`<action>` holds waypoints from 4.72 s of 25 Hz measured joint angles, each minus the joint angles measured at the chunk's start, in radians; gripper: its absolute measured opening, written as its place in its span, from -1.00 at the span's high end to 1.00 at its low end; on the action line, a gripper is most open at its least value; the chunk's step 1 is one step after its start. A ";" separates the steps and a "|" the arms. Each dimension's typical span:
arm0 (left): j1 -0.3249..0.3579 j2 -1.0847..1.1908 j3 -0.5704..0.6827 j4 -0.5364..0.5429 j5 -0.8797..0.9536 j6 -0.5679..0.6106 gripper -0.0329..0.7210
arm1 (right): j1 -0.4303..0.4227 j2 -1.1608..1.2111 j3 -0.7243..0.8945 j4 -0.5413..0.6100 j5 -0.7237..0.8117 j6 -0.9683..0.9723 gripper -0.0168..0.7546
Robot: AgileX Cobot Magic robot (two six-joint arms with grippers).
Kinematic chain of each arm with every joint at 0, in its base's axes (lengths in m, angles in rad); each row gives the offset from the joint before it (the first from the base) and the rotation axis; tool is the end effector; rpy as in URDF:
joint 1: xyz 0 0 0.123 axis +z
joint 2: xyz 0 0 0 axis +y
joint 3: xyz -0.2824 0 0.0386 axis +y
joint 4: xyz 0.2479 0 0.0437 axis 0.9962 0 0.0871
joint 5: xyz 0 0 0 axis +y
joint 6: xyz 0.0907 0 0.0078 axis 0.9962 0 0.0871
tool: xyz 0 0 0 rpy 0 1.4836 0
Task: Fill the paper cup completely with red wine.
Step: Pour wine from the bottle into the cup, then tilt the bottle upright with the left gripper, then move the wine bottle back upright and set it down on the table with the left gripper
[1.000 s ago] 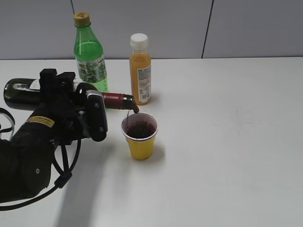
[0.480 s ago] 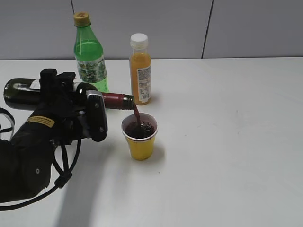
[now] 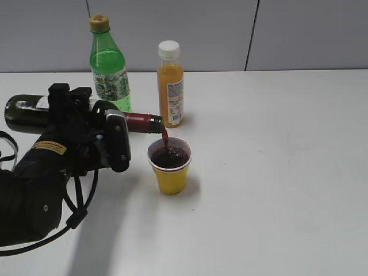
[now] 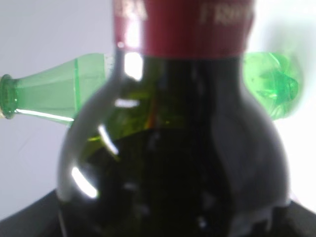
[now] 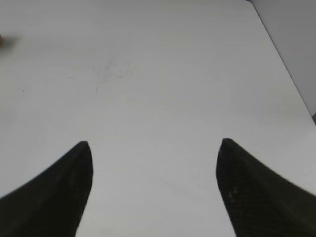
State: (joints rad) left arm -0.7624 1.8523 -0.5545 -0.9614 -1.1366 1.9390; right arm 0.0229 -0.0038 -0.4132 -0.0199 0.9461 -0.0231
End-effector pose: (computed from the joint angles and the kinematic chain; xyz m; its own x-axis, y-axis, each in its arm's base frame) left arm 0.2508 -0.1460 0.1373 -0.0878 0.9939 0.0665 0.2160 -0.0462 0.9753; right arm 0.0087 -0.0013 0.2619 -0.4269 -0.0445 -0.9032 -0.0231 0.9990 -0.0383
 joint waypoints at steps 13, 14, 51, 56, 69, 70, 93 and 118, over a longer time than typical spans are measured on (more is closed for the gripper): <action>0.000 0.000 0.000 0.000 -0.002 0.016 -0.55 | 0.000 0.000 0.000 0.000 0.000 0.000 -0.57; 0.000 0.000 0.000 0.000 -0.002 0.016 -0.55 | 0.000 0.000 0.000 0.000 0.000 0.000 -0.57; 0.000 0.000 -0.001 0.126 -0.007 -0.456 -0.55 | 0.000 0.000 0.000 0.000 0.000 0.000 -0.57; 0.000 -0.002 -0.001 0.129 -0.007 -0.726 -0.55 | 0.000 0.000 0.000 0.000 0.000 0.000 -0.57; 0.111 -0.095 -0.001 0.106 -0.007 -1.326 -0.55 | 0.000 0.000 0.000 0.000 0.000 0.000 -0.57; 0.132 -0.099 -0.001 0.122 -0.007 -1.373 -0.55 | 0.000 0.000 0.000 0.000 0.000 0.000 -0.57; 0.754 0.010 -0.013 1.076 0.001 -1.989 -0.55 | 0.000 0.000 0.000 0.000 0.000 0.000 -0.57; 0.754 0.192 -0.118 1.276 -0.030 -1.977 -0.55 | 0.000 0.000 0.000 0.000 0.000 0.000 -0.57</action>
State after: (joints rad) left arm -0.0083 2.0440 -0.6726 0.3151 -1.1668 -0.0379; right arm 0.0229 -0.0038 -0.4132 -0.0199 0.9461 -0.0231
